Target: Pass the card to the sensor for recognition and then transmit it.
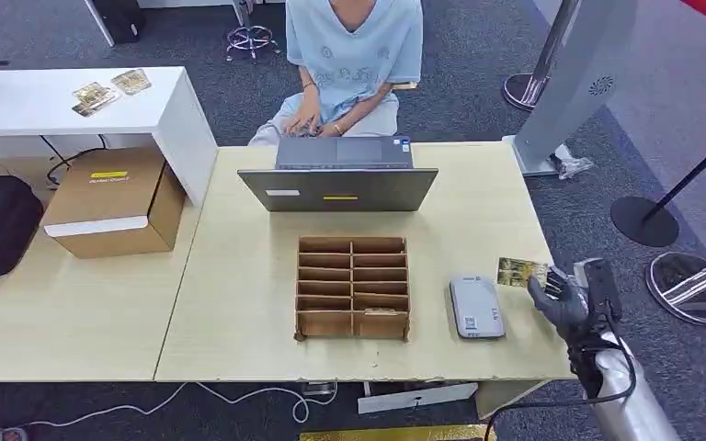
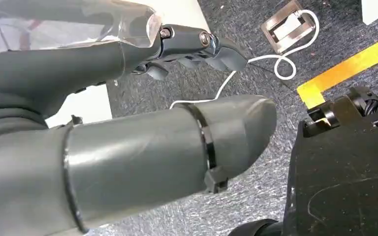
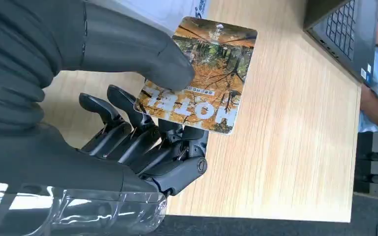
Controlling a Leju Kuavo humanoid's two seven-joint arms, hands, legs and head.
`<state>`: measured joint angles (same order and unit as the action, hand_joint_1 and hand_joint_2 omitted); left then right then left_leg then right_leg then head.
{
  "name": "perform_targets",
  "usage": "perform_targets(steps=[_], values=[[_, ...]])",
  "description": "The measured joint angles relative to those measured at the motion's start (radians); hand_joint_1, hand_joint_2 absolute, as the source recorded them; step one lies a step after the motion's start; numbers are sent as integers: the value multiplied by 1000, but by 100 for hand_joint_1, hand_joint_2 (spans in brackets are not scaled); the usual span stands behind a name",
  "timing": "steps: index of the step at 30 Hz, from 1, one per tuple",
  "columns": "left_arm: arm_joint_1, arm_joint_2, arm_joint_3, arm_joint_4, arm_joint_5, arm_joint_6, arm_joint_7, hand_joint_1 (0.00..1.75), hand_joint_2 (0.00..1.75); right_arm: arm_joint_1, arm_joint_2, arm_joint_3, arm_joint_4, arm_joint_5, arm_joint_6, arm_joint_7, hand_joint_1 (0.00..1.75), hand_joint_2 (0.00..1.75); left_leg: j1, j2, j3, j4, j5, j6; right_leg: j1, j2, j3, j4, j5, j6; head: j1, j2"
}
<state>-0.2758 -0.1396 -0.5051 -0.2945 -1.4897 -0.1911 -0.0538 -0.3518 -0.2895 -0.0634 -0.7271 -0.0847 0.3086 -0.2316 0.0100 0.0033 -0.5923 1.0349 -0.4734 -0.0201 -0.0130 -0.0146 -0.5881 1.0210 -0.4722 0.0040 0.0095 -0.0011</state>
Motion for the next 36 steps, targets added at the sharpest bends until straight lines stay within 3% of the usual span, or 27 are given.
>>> perform_targets(steps=[17,36], values=[[0,0,25,0,18,-8,18,0,0,-31,0,102,29,37,-5,11,175,175,0,0,0,0,0,0,0,0,0,0,0,0,0,0],[0,1,64,0,49,-8,34,0,0,-82,0,135,71,42,-13,16,175,175,0,0,0,0,0,0,0,0,0,0,0,0,0,0]])
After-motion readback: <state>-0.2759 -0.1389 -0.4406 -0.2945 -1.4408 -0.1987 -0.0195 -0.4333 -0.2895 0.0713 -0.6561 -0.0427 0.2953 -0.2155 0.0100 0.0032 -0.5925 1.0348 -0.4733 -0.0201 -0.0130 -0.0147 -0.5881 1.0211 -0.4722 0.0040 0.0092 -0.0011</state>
